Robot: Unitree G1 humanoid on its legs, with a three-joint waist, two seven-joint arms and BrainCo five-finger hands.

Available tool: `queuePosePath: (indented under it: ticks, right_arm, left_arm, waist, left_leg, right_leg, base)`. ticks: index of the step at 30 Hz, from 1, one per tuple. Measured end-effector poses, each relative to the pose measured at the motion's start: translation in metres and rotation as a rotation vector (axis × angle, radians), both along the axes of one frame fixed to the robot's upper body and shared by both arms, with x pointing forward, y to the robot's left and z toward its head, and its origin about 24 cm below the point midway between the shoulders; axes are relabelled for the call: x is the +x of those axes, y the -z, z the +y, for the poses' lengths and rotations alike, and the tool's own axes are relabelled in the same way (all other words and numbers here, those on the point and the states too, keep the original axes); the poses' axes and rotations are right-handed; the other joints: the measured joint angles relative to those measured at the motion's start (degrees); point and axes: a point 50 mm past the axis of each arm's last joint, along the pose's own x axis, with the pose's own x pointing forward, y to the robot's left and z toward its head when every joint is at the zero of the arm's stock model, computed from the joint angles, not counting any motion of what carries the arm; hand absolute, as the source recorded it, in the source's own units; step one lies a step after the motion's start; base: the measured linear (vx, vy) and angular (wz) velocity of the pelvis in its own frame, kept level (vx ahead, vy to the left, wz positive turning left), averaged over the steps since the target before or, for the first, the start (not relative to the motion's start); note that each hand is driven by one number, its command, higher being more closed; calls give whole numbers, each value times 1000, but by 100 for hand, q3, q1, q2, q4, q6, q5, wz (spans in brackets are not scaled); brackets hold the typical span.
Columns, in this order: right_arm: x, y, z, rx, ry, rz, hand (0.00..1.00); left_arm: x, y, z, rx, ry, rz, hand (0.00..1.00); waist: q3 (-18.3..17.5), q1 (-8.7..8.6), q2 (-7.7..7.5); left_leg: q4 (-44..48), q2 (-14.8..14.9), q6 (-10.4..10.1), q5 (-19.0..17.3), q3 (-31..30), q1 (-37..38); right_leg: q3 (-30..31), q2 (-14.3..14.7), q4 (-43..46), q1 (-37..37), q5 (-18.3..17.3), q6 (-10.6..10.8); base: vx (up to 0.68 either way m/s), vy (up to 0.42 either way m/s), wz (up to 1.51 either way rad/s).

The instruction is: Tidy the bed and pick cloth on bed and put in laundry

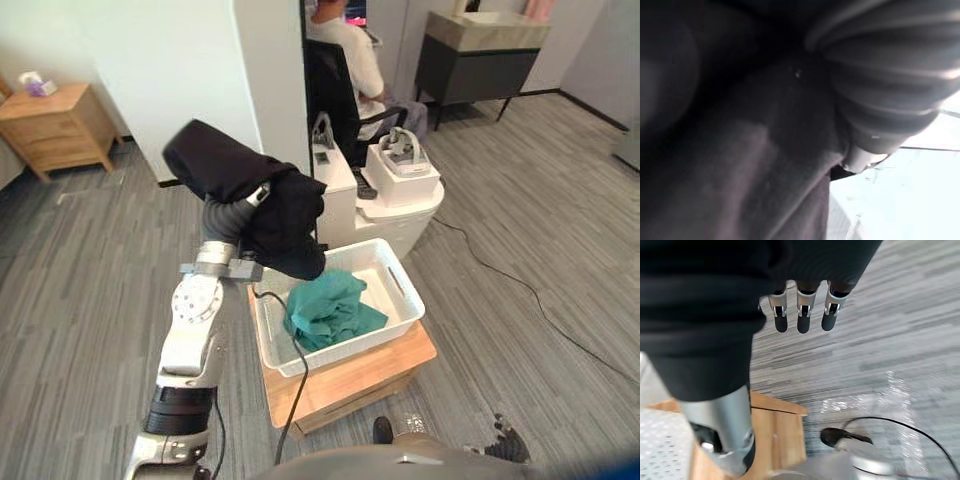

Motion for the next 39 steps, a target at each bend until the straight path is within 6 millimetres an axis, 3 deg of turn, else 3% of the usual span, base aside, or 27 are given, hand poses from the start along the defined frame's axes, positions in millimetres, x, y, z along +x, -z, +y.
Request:
queuePosePath:
  ticks: [2, 8, 13, 18, 21, 26, 32, 33, 39]
  right_arm:
    - [-11, 4, 3, 21, 13, 20, 0]
    - [-10, 7, 8, 89, 64, -15, 0]
    - [16, 6, 13, 150, 108, -104, 0]
    - [59, -3, 15, 184, 103, -240, 0]
    - [77, -9, 17, 189, 86, -297, 0]
    - [90, -11, 25, 229, 110, -337, 0]
    - [100, -13, 26, 236, 109, -353, 0]
    - [100, -13, 25, 235, 109, -356, 0]
    - [102, -14, 25, 238, 117, -361, 0]
  left_arm:
    - [12, 8, -6, 39, 26, 64, 100]
    - [36, 14, -6, 159, 58, 150, 100]
    - [60, 9, -14, 274, 82, 181, 100]
    - [76, 18, -33, 392, 142, 244, 100]
    - [77, 30, -41, 405, 189, 303, 100]
    - [60, 72, -67, 400, 285, 424, 100]
    - [49, 108, -66, 477, 186, 551, 100]
    - [50, 110, -64, 474, 157, 560, 0]
    - [55, 111, -44, 432, -9, 578, 0]
  waist:
    - [9, -51, -30]
    - [134, -183, -130]
    - [649, -243, -216]
    - [1226, -373, -82]
    - [1458, -396, 23]
    - [1727, -390, 172]
    - [1777, -370, 222]
    - [1797, -370, 248]
    - [1809, -344, 245]
  left_leg:
    - [-25, -13, -5, 3, 42, -15]
    - [55, -27, 0, 4, 213, -320]
    - [611, 59, 84, -199, 310, -865]
    - [1457, 287, 127, -644, 365, -1460]
    - [1785, 385, 152, -826, 470, -1683]
    - [2078, 489, 187, -1029, 487, -1794]
    - [2315, 534, 226, -1164, 475, -1936]
    - [2373, 543, 237, -1195, 467, -1981]
    - [2451, 551, 265, -1217, 446, -2136]
  right_leg:
    - [33, 6, 0, -54, 7, 0]
    - [259, 25, 2, -447, 84, -5]
    - [393, -13, 29, -892, 257, -19]
    - [558, -6, 154, -1302, 297, 33]
    - [645, 8, 205, -1492, 317, 62]
    - [656, 22, 240, -1525, 293, 97]
    - [645, -16, 296, -1602, 277, 119]
    - [640, -26, 304, -1627, 276, 121]
    - [618, -50, 360, -1767, 278, 121]
  base:
    - [-9, -5, -11]
    - [1, -13, -20]
    - [-10, -30, -16]
    - [-26, -10, -14]
    - [-20, 0, -21]
    - [-4, 0, -4]
    - [-39, -19, 1]
    - [-51, -18, 3]
    - [-14, -18, 0]
